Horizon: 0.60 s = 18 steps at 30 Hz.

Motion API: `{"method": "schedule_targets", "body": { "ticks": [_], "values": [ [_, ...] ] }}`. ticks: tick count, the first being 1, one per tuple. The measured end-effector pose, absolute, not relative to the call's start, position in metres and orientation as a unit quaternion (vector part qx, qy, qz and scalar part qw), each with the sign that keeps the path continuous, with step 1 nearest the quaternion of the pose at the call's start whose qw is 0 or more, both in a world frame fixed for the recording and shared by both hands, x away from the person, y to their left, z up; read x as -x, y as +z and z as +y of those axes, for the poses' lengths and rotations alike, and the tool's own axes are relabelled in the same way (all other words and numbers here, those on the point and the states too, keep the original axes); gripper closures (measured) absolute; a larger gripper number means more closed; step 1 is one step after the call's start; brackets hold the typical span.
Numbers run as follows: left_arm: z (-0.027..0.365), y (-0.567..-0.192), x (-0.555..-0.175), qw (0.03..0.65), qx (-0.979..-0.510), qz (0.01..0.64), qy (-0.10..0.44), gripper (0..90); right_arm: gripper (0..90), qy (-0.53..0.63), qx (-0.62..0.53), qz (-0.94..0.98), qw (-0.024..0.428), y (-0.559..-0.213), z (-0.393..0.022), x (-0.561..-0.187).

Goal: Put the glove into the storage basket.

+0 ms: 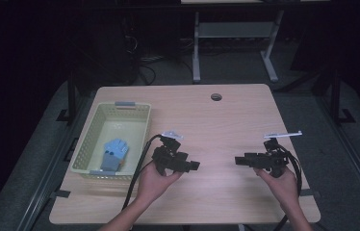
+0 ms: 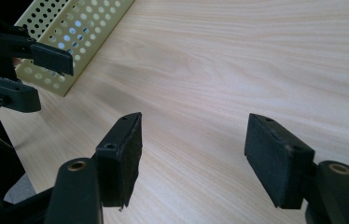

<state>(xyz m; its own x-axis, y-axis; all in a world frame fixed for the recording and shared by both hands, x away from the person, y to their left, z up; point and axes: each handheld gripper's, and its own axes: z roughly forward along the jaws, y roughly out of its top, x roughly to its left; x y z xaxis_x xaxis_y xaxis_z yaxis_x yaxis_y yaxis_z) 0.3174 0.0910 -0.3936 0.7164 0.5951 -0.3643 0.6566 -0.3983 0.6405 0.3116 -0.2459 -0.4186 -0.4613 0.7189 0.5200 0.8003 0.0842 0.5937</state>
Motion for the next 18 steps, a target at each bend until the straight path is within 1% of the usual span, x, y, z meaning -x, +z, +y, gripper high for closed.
{"method": "schedule_targets", "body": {
  "ticks": [7, 18],
  "values": [
    [0.091, -0.400, -0.314, 0.400, -0.836, 0.373, -0.041, 34.4, 35.9, -0.436, 0.524, -0.730, 0.046, -0.428, -0.254, -0.308],
    [0.094, -0.417, -0.307, 0.416, -0.829, 0.371, -0.049, 33.7, 34.7, -0.433, 0.534, -0.725, 0.047, -0.443, -0.265, -0.301]
  ]
}}
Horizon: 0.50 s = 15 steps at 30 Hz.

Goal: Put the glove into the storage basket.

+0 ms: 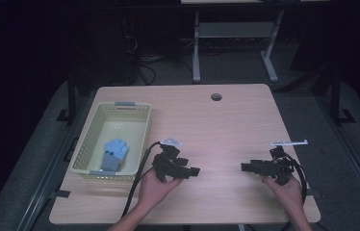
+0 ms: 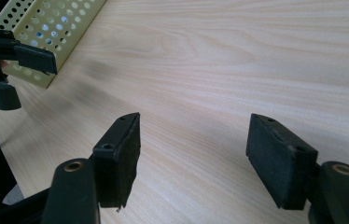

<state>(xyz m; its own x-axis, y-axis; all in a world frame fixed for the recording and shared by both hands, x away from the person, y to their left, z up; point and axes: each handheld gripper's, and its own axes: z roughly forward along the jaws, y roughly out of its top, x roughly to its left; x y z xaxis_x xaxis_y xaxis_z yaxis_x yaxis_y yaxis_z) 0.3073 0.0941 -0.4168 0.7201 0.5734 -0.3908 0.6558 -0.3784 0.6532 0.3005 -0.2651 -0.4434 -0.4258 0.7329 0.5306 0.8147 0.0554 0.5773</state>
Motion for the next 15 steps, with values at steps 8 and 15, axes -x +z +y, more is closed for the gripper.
{"method": "schedule_targets", "body": {
  "ticks": [8, 15],
  "values": [
    [0.098, -0.426, -0.300, 0.421, -0.827, 0.370, -0.057, 33.5, 33.5, -0.439, 0.533, -0.722, 0.046, -0.449, -0.269, -0.293],
    [0.109, -0.430, -0.295, 0.433, -0.819, 0.373, -0.055, 33.5, 31.5, -0.444, 0.537, -0.716, 0.041, -0.452, -0.274, -0.289]
  ]
}}
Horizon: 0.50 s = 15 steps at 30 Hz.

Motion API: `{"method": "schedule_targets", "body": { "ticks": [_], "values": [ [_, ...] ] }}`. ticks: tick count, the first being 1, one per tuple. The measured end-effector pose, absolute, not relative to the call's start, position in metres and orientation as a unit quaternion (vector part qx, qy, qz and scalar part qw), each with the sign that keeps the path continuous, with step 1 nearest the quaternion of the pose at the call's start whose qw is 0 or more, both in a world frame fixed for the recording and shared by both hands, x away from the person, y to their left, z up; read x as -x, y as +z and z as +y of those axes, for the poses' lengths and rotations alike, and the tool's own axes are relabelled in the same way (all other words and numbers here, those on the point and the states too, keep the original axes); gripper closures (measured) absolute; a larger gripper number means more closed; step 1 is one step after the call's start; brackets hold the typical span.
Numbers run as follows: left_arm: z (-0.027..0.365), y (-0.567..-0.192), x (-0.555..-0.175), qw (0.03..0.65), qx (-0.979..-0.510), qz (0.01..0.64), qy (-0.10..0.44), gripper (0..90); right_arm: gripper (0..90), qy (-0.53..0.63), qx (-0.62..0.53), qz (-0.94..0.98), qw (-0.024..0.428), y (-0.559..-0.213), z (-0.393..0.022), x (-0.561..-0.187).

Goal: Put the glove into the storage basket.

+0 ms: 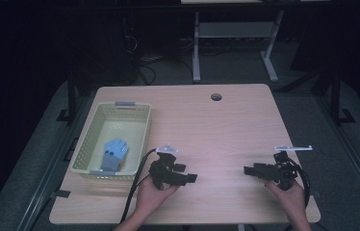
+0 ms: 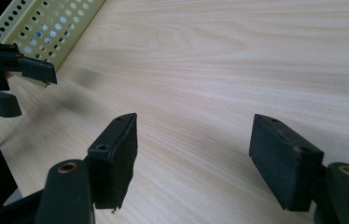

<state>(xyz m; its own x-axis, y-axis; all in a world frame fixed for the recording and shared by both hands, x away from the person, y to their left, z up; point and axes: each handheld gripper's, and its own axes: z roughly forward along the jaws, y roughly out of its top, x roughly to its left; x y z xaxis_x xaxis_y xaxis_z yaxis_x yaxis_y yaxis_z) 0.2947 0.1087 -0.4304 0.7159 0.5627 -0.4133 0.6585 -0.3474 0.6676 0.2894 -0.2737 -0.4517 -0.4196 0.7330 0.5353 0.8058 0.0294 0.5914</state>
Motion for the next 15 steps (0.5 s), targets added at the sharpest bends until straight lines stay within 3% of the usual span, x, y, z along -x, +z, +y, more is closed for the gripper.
{"method": "schedule_targets", "body": {
  "ticks": [15],
  "values": [
    [0.128, -0.451, -0.275, 0.449, -0.814, 0.365, -0.053, 32.5, 28.9, -0.442, 0.543, -0.713, 0.027, -0.456, -0.272, -0.282]
  ]
}}
